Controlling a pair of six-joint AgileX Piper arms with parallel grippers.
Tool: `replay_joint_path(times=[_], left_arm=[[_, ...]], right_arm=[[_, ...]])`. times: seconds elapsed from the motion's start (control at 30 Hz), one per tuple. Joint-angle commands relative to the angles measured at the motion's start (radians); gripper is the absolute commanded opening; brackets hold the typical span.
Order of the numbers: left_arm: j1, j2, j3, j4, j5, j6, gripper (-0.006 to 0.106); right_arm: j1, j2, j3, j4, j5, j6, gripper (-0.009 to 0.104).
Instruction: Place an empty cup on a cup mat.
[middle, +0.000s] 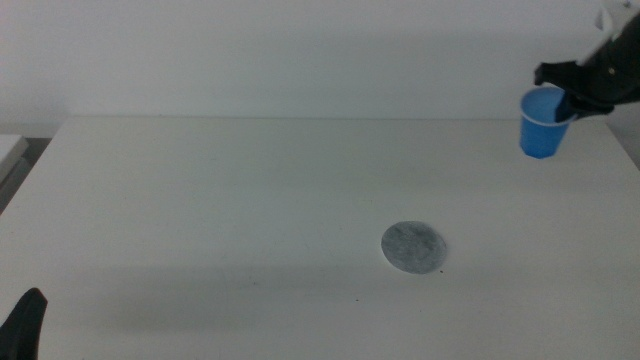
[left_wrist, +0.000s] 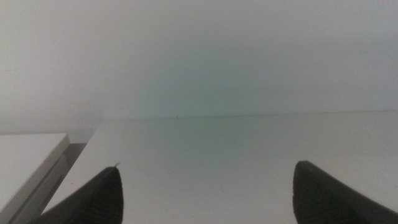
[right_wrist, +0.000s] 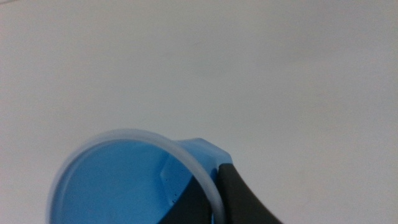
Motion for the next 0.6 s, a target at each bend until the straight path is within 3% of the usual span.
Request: replay_joint_path(times=[0.0, 0.13, 0.33, 0.57], left_arm=[[-0.001, -0.004, 0.000, -0.002, -0.013, -0.003, 0.094], [-0.001, -0.004, 0.000, -0.002, -0.013, -0.003, 0.094], [-0.001, -0.004, 0.000, -0.002, -0.013, -0.003, 0.094], [-0.001, -0.004, 0.000, -0.002, -0.013, -0.003, 0.094]], right_arm=[[0.046, -0.045, -0.006, 0.006, 0.060, -0.011, -0.002], [0.151, -0.089, 0.023, 0.008, 0.133, -0.041, -0.002], [0.303, -0.173, 0.246, -0.006, -0.014, -0.022, -0.002], [0.394, -0.138, 0.326, 0.001, -0.131, 0.042, -0.002]])
